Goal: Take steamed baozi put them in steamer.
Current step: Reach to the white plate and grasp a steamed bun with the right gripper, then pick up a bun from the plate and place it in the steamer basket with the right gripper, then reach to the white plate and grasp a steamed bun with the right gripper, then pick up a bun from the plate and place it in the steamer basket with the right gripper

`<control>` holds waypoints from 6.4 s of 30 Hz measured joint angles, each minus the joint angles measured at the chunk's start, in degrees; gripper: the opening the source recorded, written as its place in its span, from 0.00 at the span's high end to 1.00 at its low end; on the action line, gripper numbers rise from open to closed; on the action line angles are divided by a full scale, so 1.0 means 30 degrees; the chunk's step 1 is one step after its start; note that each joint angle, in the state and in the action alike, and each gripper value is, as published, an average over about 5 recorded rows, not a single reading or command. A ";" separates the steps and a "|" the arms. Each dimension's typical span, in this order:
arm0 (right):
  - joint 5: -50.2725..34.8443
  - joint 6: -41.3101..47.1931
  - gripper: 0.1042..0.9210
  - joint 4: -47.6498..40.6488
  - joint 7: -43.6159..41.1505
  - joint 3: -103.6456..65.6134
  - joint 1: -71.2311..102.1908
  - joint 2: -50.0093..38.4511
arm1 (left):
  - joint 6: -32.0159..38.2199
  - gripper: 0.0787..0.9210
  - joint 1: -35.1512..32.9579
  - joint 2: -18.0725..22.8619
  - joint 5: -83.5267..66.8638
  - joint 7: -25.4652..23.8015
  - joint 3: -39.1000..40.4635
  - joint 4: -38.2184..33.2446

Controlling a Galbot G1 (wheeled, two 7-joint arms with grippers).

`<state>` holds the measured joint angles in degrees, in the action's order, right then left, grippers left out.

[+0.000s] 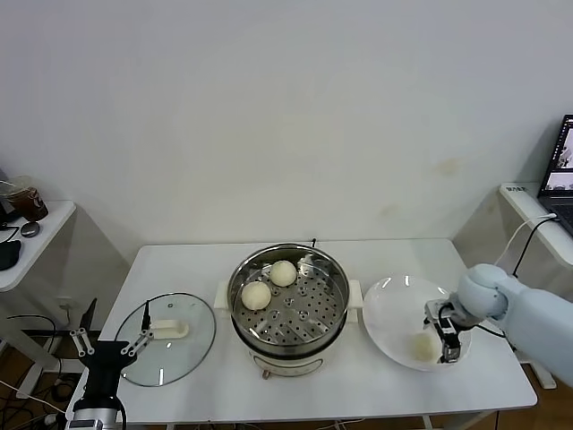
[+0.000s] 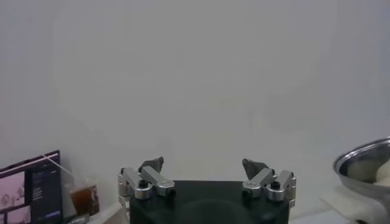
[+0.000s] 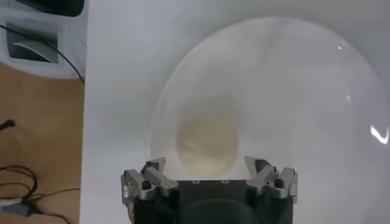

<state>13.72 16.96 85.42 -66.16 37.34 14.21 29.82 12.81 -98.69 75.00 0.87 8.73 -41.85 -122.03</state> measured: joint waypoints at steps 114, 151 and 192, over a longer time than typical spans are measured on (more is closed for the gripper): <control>-0.4389 -0.5199 0.12 0.1903 0.0120 0.9670 -1.5597 0.4992 | -0.0073 0.12 0.1135 -0.0681 -0.0538 -0.0120 -0.0550 0.0561; 0.2652 -0.2422 0.12 -0.4731 -0.0510 -0.3814 0.0426 0.1211 | -0.0265 0.12 0.0738 -0.0671 0.0082 -0.0212 -0.0638 0.0208; 0.1636 -0.1202 0.60 -0.4588 -0.0484 -0.2727 -0.1390 0.1547 | -0.0174 0.12 0.0706 -0.0545 0.0087 -0.0177 -0.0565 -0.0054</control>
<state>18.63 13.36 71.66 -67.61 29.15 10.04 34.46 12.29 -96.57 73.37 1.13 8.20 -43.55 -122.19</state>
